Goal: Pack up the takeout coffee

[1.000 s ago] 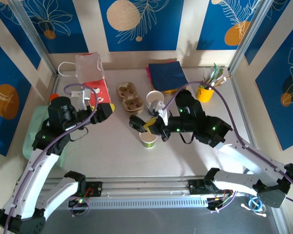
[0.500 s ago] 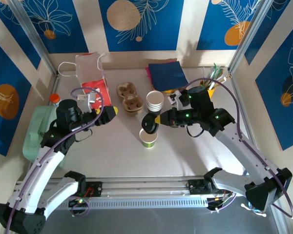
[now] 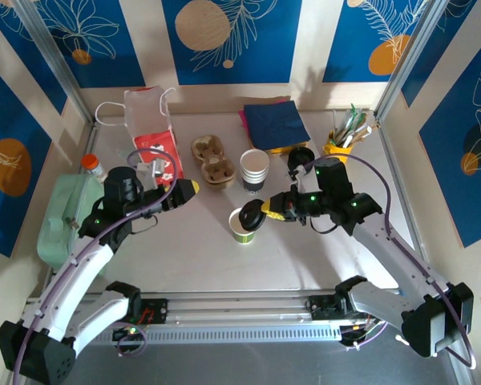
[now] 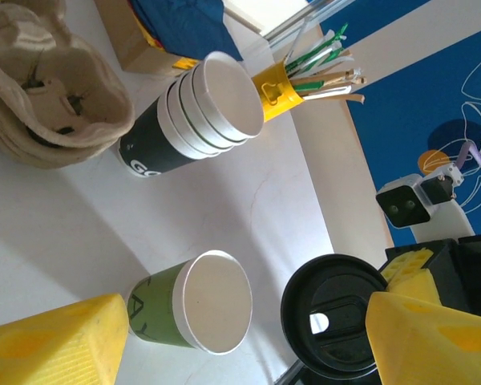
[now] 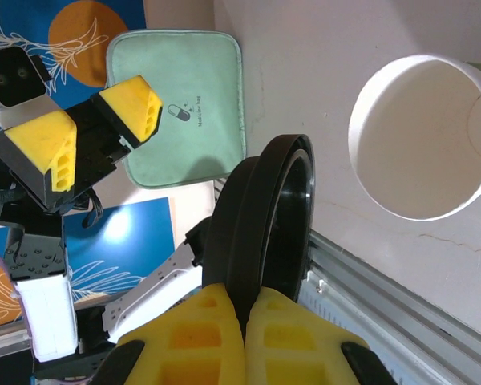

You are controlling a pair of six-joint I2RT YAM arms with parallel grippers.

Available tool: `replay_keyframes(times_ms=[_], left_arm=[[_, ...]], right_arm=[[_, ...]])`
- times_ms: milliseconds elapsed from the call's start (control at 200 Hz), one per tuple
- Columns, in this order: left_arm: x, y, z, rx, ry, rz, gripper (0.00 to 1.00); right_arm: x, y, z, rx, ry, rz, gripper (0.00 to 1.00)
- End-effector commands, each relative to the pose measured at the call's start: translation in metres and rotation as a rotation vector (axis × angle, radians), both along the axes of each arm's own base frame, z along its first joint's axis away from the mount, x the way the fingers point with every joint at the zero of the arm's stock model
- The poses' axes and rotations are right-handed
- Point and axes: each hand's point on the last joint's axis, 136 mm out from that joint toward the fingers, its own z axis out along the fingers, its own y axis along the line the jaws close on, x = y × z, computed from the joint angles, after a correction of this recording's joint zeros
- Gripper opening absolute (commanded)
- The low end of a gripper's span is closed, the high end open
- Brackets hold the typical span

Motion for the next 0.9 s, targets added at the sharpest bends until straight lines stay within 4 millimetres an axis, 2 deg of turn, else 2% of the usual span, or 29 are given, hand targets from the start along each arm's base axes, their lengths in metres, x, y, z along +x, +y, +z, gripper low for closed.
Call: replay_keyframes(times_ms=[0,405,895], left_arm=[[-0.003,-0.004,0.005,-0.042,-0.012,-0.024,0.78],[-0.005,-0.005,-0.001,-0.045,-0.003,-0.022,0.78],[-0.004,-0.005,-0.004,-0.045,0.009,-0.017,0.78]], right_arm=[[-0.002,0.003,0.006,0.057,0.007,0.009,0.00],[0.013,0.000,-0.036,0.019,0.030,-0.040,0.00],[0.027,-0.002,-0.057,0.006,0.010,-0.062,0.02]])
